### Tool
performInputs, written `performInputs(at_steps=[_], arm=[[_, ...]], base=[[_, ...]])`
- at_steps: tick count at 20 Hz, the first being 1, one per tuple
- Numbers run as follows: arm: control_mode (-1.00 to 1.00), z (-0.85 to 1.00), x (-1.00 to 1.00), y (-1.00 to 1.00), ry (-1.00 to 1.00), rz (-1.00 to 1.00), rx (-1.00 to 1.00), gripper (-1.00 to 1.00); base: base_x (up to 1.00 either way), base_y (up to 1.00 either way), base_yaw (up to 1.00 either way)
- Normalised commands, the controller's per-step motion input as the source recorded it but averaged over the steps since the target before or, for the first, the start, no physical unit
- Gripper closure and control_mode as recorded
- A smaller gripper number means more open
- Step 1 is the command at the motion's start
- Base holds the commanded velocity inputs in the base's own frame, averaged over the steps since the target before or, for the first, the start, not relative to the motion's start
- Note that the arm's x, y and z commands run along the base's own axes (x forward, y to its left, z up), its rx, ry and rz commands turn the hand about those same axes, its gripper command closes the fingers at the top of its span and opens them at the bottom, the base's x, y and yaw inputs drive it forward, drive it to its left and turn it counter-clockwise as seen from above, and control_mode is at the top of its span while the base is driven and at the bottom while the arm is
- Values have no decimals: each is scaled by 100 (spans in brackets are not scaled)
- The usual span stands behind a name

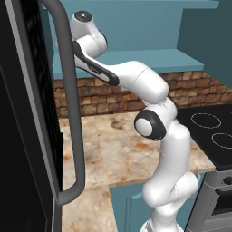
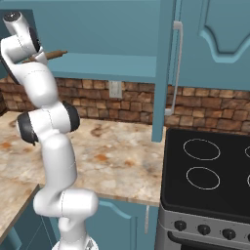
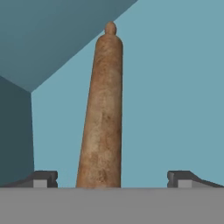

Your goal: Open the cabinet, retrieve the rolling pin, and place it next to the meat on the cutting board to prepare for tenderizing.

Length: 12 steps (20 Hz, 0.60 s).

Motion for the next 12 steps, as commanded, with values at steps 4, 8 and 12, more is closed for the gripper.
performInputs(at_steps=[4,8,12], arm=[[-100,-23,19,16,0,0,-6,-100],[-100,-27,19,14,0,0,-7,-100],[-100,-33,13,7,1,1,-6,-100]], base=[[0,0,0],[0,0,0],[0,0,0]])
